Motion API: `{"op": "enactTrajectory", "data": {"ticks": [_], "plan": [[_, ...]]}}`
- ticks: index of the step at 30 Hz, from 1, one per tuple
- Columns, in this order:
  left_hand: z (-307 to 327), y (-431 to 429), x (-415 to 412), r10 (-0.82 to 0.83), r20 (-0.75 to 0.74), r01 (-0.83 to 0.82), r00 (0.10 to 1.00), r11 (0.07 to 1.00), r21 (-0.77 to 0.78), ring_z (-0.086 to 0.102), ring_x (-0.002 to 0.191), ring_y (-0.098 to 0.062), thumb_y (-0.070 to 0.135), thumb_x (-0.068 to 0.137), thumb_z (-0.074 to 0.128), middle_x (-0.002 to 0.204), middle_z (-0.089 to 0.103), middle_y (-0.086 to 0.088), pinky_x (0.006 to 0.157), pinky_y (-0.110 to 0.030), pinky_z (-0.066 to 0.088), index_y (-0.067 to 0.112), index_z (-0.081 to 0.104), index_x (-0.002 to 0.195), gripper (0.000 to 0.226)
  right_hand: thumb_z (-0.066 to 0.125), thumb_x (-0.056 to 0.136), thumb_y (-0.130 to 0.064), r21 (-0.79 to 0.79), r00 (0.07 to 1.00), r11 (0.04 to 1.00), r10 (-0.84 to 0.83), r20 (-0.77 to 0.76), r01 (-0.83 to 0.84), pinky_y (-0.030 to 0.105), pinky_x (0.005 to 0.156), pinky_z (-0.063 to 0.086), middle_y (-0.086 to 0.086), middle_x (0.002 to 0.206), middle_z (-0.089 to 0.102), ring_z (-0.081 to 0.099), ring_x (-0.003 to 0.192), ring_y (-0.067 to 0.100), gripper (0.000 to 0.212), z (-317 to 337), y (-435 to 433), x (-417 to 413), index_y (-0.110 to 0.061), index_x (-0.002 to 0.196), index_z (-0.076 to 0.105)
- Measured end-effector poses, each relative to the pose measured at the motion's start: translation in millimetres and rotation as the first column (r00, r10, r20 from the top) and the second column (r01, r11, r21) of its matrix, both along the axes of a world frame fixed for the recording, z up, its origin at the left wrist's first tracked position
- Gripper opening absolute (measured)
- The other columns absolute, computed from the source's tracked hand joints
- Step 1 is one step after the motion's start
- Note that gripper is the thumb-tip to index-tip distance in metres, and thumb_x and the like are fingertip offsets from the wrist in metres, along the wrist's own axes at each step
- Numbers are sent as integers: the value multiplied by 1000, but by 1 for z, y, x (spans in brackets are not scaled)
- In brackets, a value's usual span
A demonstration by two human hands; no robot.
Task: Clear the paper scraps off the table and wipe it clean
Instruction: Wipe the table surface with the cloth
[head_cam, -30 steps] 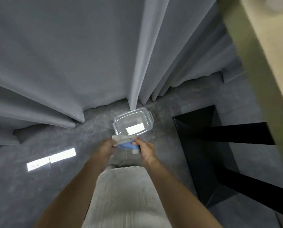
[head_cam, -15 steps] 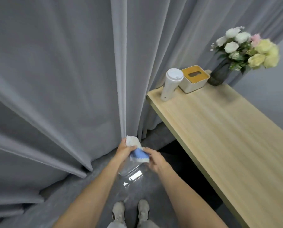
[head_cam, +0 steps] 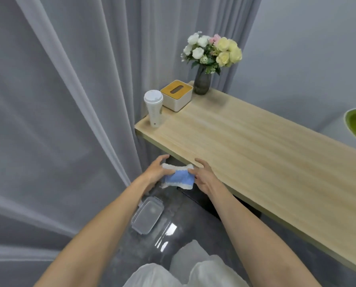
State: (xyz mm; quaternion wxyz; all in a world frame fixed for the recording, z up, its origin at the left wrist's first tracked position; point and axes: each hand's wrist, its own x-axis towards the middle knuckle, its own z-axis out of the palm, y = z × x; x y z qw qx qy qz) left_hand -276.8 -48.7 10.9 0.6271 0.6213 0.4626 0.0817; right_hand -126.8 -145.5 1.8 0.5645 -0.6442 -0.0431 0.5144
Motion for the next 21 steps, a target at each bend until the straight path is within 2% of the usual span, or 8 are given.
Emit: {"op": "enactTrajectory", "data": {"ticks": [4, 8, 11, 14, 16, 17, 19, 21], "plan": [[14, -22, 46, -208, -111, 223, 972, 963, 151, 52, 109, -17, -3, 84, 65, 126, 56, -7, 82, -28, 43, 8, 61, 121, 38, 56, 77, 19, -75, 936, 979, 205, 286, -191, 33, 64, 45, 10, 90, 51, 53, 77, 24, 49, 17, -33, 34, -14, 114, 54], [17, -51, 97, -271, -152, 302, 950, 920, 250, 58, 109, -26, -8, 84, 61, 120, 60, -13, 79, -28, 46, 5, 60, 121, 39, 66, 73, 10, -192, 809, 950, 311, 499, -247, 33, 77, 46, 10, 116, 52, 53, 103, 25, 40, 19, -63, 67, -6, 110, 63], [18, -72, 130, -396, -202, 444, 896, 819, 363, 60, 106, -24, -3, 83, 65, 118, 62, -11, 83, -29, 49, 5, 59, 122, 40, 73, 69, 2, -230, 709, 951, 309, 634, -208, 27, 68, 43, 15, 102, 61, 56, 88, 22, 22, 15, -88, 95, -10, 85, 64], [19, -88, 167, -507, -375, 628, 776, 673, 390, 60, 86, -27, 5, 82, 68, 95, 63, -12, 68, -28, 45, 3, 65, 104, 23, 76, 70, -4, -241, 661, 951, 308, 684, -194, 22, 60, 40, 17, 82, 66, 56, 71, 17, 10, 15, -115, 126, -4, 76, 68], [24, -96, 190, -545, -453, 699, 705, 644, 311, 52, 74, -27, 17, 82, 70, 84, 52, -9, 59, -26, 35, 4, 61, 86, 16, 75, 74, -8, -228, 708, 960, 275, 651, -162, 22, 54, 36, 8, 68, 59, 51, 62, 14, 11, 15, -132, 148, -5, 69, 66], [26, -99, 201, -553, -417, 673, 722, 702, 234, 49, 75, -24, 23, 81, 71, 85, 48, -7, 61, -25, 34, 8, 57, 82, 20, 74, 76, -10, -201, 750, 971, 228, 621, -128, 23, 53, 34, 3, 63, 55, 48, 58, 12, 17, 14, -141, 159, -8, 64, 62], [30, -108, 217, -446, -145, 452, 883, 892, 11, 51, 86, -19, 28, 84, 68, 89, 51, -4, 77, -27, 37, 13, 57, 82, 18, 73, 79, -14, -96, 871, 995, 71, 486, -28, 24, 53, 32, 0, 62, 50, 46, 57, 12, 25, 13, -156, 180, -14, 61, 55], [30, -122, 234, -90, 142, 131, 986, 941, -312, 53, 90, -16, 29, 91, 59, 88, 55, 0, 87, -33, 36, 17, 59, 84, 13, 71, 83, -15, 14, 954, 997, -82, 290, 81, 25, 57, 37, 4, 68, 54, 49, 62, 15, 21, 12, -167, 198, -13, 69, 56]]}}
